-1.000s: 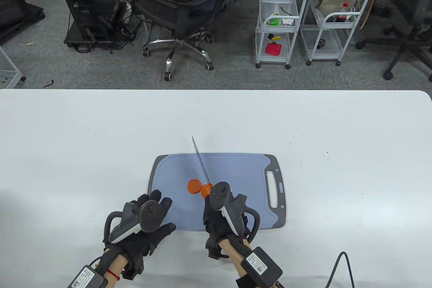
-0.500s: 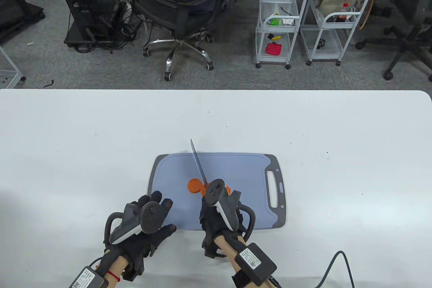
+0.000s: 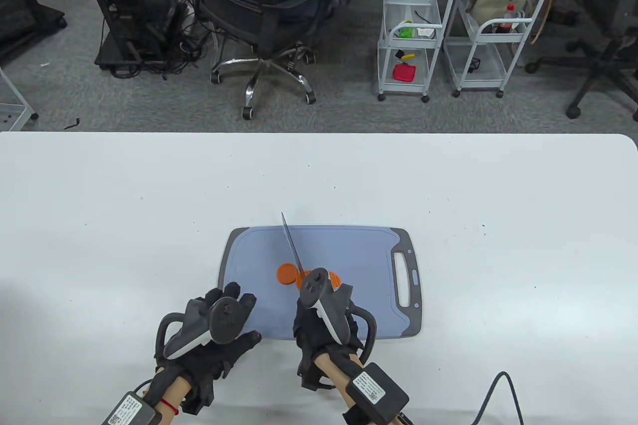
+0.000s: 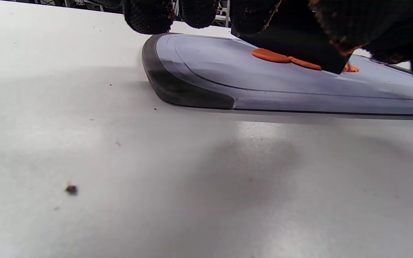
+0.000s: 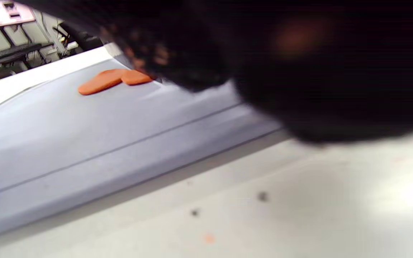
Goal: Chop plasticine discs into granules with repetitive downward strikes
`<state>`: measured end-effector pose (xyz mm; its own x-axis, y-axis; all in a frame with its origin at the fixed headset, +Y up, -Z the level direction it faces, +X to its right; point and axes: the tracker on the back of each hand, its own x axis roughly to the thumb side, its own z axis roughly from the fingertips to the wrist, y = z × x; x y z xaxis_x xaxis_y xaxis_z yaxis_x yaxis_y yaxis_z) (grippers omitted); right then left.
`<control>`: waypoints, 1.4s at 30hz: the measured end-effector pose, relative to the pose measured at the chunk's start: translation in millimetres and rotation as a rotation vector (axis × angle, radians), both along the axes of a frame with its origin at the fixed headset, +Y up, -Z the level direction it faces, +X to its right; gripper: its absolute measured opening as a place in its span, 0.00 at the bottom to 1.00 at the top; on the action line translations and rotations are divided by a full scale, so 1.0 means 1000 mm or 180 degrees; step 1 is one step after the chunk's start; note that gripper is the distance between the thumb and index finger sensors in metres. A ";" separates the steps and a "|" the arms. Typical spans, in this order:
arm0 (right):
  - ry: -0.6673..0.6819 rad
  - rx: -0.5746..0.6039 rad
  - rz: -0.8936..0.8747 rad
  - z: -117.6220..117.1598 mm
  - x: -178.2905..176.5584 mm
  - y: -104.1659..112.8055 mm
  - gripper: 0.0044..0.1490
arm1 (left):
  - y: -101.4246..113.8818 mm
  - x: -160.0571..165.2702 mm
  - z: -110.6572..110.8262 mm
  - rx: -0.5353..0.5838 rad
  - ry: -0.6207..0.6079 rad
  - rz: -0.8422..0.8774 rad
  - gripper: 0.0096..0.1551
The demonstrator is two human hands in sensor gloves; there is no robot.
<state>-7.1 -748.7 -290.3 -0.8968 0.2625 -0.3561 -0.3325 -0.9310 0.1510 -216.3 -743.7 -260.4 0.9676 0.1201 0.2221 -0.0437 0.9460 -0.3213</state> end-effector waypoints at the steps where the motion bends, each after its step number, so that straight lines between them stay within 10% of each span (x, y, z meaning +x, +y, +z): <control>1: -0.0008 -0.0011 -0.0006 -0.002 0.000 0.000 0.30 | 0.000 0.000 0.000 -0.0009 -0.0002 0.0004 0.48; 29: -0.0001 0.0452 -0.0422 0.005 0.001 0.015 0.30 | 0.006 -0.001 0.004 0.0035 0.0001 0.0016 0.48; 42: -0.0137 0.0053 -0.0172 -0.009 -0.003 -0.003 0.30 | 0.006 0.002 0.005 0.0025 -0.0023 -0.0010 0.48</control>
<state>-10.3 -751.9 -299.3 -0.8651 0.3165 -0.3891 -0.3882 -0.9137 0.1201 -214.5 -738.2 -255.0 0.9664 0.1153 0.2298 -0.0385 0.9486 -0.3141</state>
